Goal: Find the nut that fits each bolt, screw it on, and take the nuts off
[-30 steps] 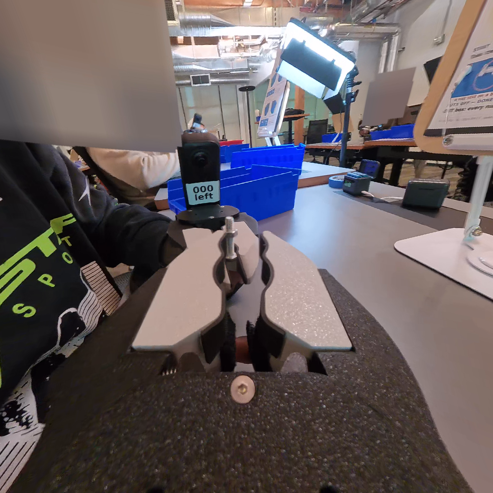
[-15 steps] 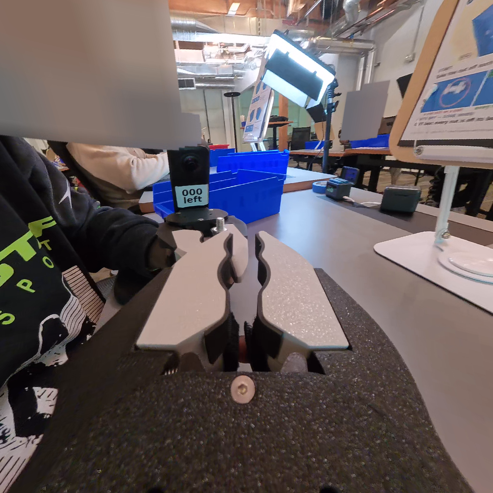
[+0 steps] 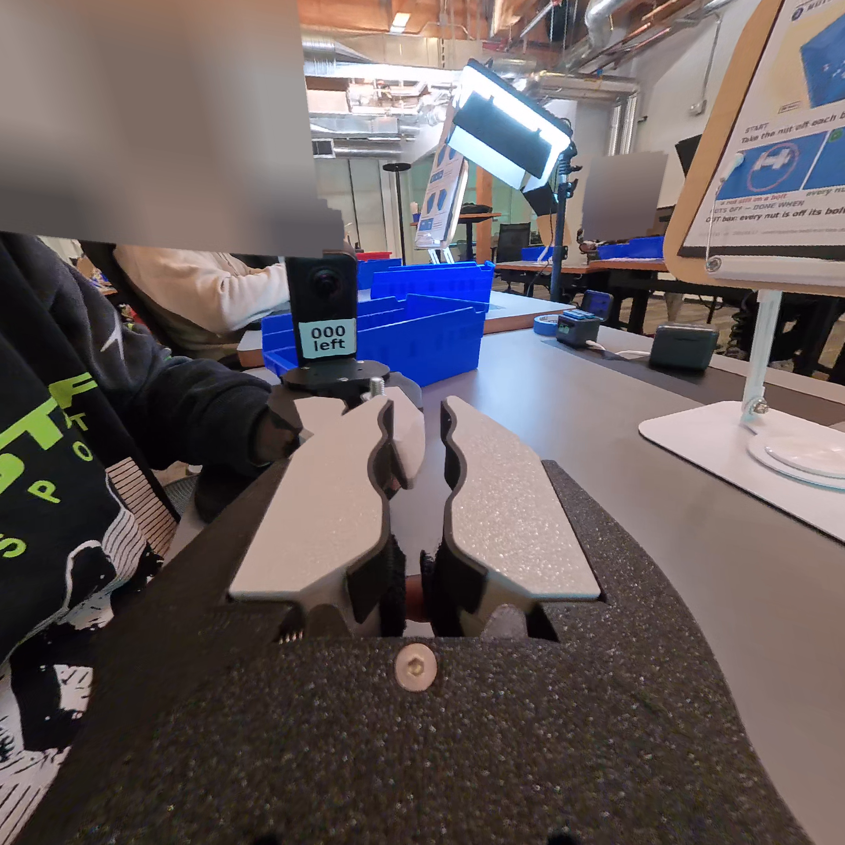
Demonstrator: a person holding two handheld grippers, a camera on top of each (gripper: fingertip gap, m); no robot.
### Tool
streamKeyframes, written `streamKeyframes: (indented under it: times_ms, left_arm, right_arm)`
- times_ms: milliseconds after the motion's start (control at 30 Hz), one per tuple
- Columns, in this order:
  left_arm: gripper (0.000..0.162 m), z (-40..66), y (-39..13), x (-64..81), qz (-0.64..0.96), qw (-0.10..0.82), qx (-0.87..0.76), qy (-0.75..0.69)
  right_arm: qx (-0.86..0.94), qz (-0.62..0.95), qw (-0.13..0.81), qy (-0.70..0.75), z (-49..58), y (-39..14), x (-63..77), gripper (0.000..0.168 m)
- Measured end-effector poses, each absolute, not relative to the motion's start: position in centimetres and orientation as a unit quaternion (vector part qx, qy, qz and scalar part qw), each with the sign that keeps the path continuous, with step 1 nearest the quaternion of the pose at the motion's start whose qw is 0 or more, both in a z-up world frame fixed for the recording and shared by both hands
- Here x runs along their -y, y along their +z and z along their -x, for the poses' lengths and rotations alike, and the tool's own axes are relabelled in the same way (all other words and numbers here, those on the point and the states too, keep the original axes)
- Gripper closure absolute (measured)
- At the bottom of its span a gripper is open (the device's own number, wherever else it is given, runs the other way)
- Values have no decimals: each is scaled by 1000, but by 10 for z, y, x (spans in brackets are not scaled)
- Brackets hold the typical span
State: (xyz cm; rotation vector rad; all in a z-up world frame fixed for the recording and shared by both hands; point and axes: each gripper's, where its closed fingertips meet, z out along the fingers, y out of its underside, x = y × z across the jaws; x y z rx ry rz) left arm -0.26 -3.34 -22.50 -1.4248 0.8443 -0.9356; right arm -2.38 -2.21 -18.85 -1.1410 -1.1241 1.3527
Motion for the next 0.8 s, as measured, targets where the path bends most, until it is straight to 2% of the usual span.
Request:
streamKeyframes:
  times_ms: [167, 267, 367, 567, 667, 733, 800]
  left_arm:
    - [152, 2, -227, 34, 612, 579, -366, -395]
    - [152, 2, -227, 33, 613, 580, -364, -395]
    - [152, 3, -225, 33, 611, 581, -361, -399]
    - [152, 2, -227, 33, 614, 579, -365, -394]
    - [152, 2, -227, 33, 614, 579, -364, -394]
    - [152, 3, -225, 33, 612, 580, -360, -399]
    - [152, 3, -226, 33, 613, 581, -360, -397]
  right_arm:
    - [481, 469, 486, 559, 31, -192, 29, 135]
    - [479, 473, 490, 553, 29, -192, 26, 138]
    - [467, 478, 503, 548, 24, -190, 20, 149]
    - [480, 468, 490, 557, 30, -191, 29, 135]
    - [481, 472, 494, 549, 29, -192, 27, 137]
    - [471, 479, 502, 545, 26, -191, 21, 148]
    - [469, 476, 506, 547, 24, -190, 21, 149]
